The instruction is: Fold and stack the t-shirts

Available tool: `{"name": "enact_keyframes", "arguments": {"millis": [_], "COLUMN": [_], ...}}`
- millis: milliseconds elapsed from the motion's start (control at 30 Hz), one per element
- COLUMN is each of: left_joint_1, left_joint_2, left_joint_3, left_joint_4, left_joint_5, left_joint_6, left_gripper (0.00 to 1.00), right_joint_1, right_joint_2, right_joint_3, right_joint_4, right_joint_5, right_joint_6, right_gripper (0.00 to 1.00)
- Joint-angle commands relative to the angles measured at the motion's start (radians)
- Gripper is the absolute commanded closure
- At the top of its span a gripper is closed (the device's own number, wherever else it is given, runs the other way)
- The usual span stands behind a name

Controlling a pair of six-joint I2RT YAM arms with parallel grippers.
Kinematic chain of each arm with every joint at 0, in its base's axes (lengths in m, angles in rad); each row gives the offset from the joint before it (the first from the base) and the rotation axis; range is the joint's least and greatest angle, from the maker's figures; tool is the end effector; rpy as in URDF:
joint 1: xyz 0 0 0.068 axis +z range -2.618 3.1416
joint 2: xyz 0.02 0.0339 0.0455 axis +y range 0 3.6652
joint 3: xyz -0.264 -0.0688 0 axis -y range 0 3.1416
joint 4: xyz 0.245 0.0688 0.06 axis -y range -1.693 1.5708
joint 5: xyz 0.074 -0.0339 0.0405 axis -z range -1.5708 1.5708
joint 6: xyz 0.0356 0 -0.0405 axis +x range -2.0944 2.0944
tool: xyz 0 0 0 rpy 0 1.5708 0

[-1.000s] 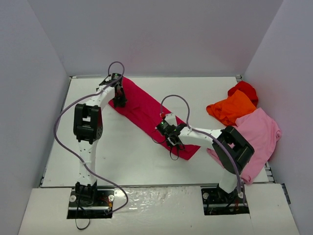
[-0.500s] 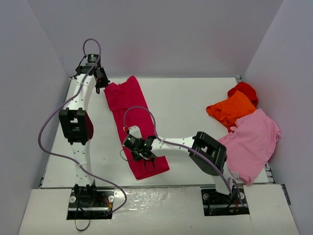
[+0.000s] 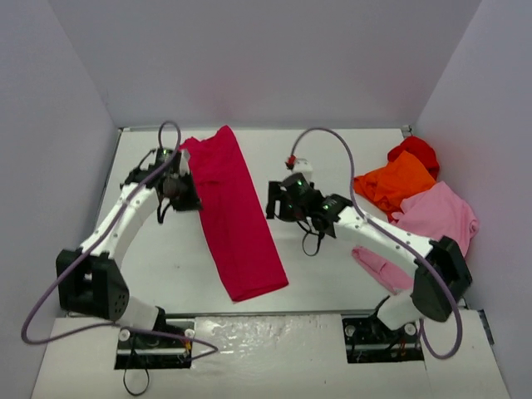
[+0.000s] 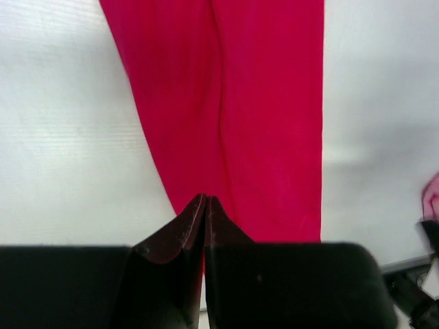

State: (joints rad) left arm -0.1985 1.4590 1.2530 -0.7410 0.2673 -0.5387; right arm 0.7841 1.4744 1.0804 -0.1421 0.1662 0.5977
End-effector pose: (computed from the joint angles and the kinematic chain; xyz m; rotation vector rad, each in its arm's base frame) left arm 0.2981 -0.0695 0.2965 -0.3271 2.5659 -0.6243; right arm 0.2432 0.2343 0.2819 -0.0993 2.1653 0.6461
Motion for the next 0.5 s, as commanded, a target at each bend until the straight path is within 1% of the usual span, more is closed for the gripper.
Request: {"name": "enact_keyframes", "arguments": {"millis": [0,67,133,233,300,333,400,467], "left_joint_1": [-0.010,-0.017,-0.026,-0.030,-0.033,-0.033,-0.036,-0.046], "left_joint_2": [-0.190,-0.238,-0.306,-0.420,-0.466,-0.486,-0.498,-0.491], "left_joint_3": [-0.182,-0.232,-0.268,-0.338,-0.389,-0.421,-0.479,-0.511], "left_joint_4": [-0.027,-0.042,-0.045,-0.035,-0.014,-0.003,0.015,0.010], "left_joint_5": [0.085,0.070,0.060,0.086,0.113,0.131,0.173,0.172], "left_joint_6": [-0.073,-0.108,-0.146,-0.218,-0.255,-0.274,-0.289,-0.283], "left_gripper": [0.97,0.95,0.94,0.94,0.92,0.89,0.88,0.88], "right_joint_1": [-0.072,-0.097,-0.115,-0.118,-0.119,-0.122,-0.125,-0.130], "right_joint_2": [-0.058,-0.082,-0.083,-0.099,-0.111,-0.115,-0.121,-0.122], "right_joint_3": [-0.207,-0.308,-0.375,-0.442,-0.487,-0.503,-0.541,-0.580], "right_joint_4": [0.001,0.074,0.101,0.145,0.178,0.185,0.199,0.242], "right_joint_5": [-0.211,-0.317,-0.400,-0.472,-0.508,-0.539,-0.564,-0.612], "right_joint_6": [0.000,0.022,0.051,0.071,0.084,0.085,0.096,0.112], "right_gripper": [0.28,0.29,0.29,0.30,0.30,0.29,0.29,0.29]}}
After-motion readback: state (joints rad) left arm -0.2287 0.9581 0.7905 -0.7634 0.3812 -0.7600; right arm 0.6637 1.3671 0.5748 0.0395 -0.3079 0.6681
